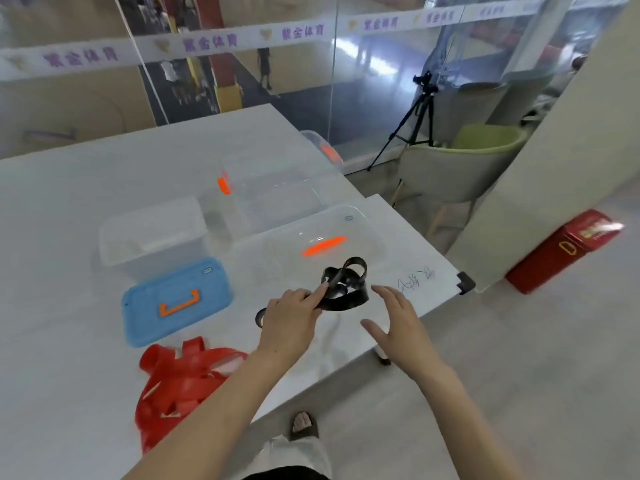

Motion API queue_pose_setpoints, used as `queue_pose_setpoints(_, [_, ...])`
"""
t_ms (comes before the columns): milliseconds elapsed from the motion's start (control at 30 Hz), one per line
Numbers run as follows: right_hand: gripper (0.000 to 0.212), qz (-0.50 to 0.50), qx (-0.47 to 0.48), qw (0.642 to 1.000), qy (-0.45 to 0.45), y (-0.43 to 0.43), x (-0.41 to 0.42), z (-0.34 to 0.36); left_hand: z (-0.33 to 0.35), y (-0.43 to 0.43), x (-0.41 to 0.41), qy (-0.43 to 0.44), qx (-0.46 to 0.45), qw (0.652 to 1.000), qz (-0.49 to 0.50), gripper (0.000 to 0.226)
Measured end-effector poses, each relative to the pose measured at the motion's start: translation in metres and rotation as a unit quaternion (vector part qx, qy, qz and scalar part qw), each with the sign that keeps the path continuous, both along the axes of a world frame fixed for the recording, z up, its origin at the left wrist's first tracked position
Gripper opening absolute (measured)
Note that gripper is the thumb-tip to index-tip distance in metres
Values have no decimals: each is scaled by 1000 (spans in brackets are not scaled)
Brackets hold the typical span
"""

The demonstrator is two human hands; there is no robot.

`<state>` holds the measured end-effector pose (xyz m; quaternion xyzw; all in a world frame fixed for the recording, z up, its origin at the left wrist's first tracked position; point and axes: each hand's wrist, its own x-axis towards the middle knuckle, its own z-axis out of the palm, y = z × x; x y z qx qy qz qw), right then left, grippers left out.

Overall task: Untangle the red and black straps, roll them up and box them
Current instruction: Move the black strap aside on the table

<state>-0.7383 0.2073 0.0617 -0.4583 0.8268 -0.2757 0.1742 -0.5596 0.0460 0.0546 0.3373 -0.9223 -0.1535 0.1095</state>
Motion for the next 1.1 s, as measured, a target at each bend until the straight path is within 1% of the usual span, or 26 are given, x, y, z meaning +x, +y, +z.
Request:
queue_pose_setpoints(133, [72,-11,21,1000,-5,-9,-44,-11,-12,-9,-50,-16,24,999,-30,51])
queue_pose_setpoints(300, [72,-30,48,998,-24,-16,-93,-21,-29,-14,-105,-52,12,995,-80,51])
queue_pose_setpoints(467, [63,-45,47,997,-44,-19,-144,-30,-41,-20,-157,-45,20,994,-95,50])
queue_pose_setpoints(633, [54,0,53,998,-30,-29,-197,-59,-82,-11,-193,-85,42,993,-74,51])
queue_pose_setpoints(733, [53,63,86,994,-15,-38,-214,-87,-123,2,-197,-170,72,981,-57,54])
queue_pose_setpoints(800, [53,124,118,985,-3,-45,-220,-105,-153,6,-191,-220,77,972,-18,65])
queue_pose_setpoints(867, [53,180,142,973,13,-50,-223,-118,-175,11,-184,-257,64,964,24,92])
queue_pose_setpoints(933, [52,217,148,965,26,-54,-224,-130,-182,17,-182,-285,81,954,46,116])
queue_pose_setpoints(1000, [52,236,155,959,34,-55,-223,-139,-179,20,-185,-293,98,949,58,126])
queue_pose_setpoints(1033, [53,243,158,956,37,-55,-223,-141,-177,22,-187,-282,98,952,69,128])
queue_pose_setpoints(1100, [52,251,163,953,40,-56,-222,-143,-173,26,-190,-288,113,947,89,131])
